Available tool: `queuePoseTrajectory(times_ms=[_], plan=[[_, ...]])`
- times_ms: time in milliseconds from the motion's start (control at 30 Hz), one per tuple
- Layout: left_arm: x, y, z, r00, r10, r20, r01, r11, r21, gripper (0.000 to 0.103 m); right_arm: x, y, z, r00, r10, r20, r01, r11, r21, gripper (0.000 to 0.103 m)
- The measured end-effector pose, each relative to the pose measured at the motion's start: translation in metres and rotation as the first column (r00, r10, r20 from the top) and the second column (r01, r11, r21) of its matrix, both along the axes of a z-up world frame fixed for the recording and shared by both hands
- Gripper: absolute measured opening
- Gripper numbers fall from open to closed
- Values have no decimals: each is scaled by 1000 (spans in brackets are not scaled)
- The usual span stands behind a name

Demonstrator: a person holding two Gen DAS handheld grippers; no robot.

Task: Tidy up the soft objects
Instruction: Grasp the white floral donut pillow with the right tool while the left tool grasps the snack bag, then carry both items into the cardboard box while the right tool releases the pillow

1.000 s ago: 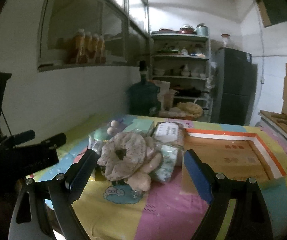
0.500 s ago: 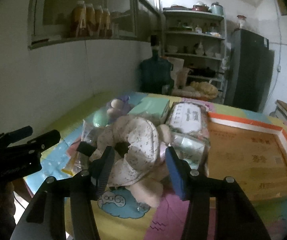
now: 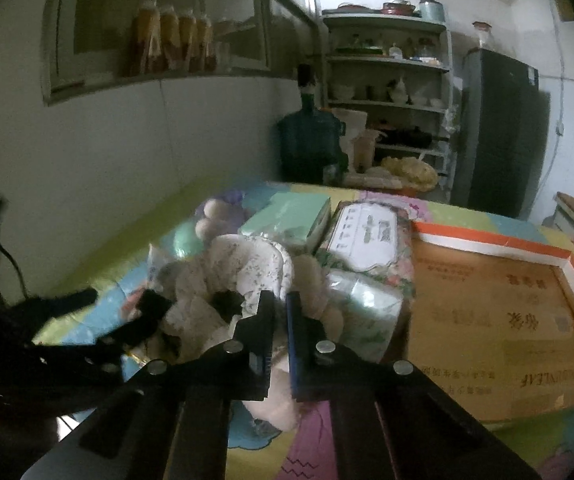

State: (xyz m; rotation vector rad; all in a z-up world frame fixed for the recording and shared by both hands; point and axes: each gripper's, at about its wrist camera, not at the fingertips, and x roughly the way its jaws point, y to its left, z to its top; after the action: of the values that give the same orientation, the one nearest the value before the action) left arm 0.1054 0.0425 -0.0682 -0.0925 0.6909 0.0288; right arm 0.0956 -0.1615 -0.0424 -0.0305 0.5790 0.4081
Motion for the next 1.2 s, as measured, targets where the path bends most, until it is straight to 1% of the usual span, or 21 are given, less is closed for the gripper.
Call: queuePoseTrajectory(times_ms=[33, 100, 133, 167, 200, 267, 433, 567, 800, 900, 1033, 1100, 1200], plan=[[2, 0, -2, 1000, -4, -8, 4, 1000, -1, 72, -1, -4, 3, 1000, 0, 10, 0, 1000, 6, 6], [5, -2, -9, 1000, -14, -22, 14, 1000, -4, 59, -5, -8, 8, 1000, 2, 21, -3, 1000, 17, 6], [6, -3, -12, 999, -28, -25, 28, 999, -15, 56, -7, -10, 10, 1000, 4, 25, -4, 1000, 23, 6], [6, -3, -14, 999, -38, -26, 37, 999, -25, 47, -8, -13, 12, 1000, 6, 30, -6, 1000, 29, 6], [6, -5, -16, 999, -47, -25, 47, 998, -29, 41, -10, -15, 14, 999, 5, 37, -6, 999, 33, 6], [4, -8, -17, 999, -48, -12, 47, 999, -15, 41, -13, -19, 17, 999, 5, 46, -6, 999, 39, 6], [1, -4, -12, 999, -48, 6, 48, 997, -53, 40, -17, -25, 26, 998, 5, 65, -8, 999, 52, 6], [-7, -4, 4, 998, -44, 43, 46, 998, -52, 40, -21, -31, 33, 996, 8, 89, -14, 997, 74, 6], [-19, -8, 43, 989, -55, 134, 62, 997, -45, 39, -32, -48, 51, 989, -8, 149, -8, 994, 106, 6], [-20, -16, 58, 982, -87, 168, 95, 995, -40, 39, -35, -56, 58, 985, -24, 168, 3, 993, 119, 5], [-16, -37, 73, 967, -155, 201, 166, 985, -43, 39, -39, -77, 68, 978, -71, 194, 46, 990, 134, 5], [-12, -51, 77, 958, -198, 206, 212, 976, -48, 39, -40, -89, 70, 974, -103, 203, 75, 987, 141, 5], [-4, -74, 79, 942, -266, 202, 286, 956, -72, 39, -42, -111, 73, 964, -167, 208, 137, 979, 153, 4]])
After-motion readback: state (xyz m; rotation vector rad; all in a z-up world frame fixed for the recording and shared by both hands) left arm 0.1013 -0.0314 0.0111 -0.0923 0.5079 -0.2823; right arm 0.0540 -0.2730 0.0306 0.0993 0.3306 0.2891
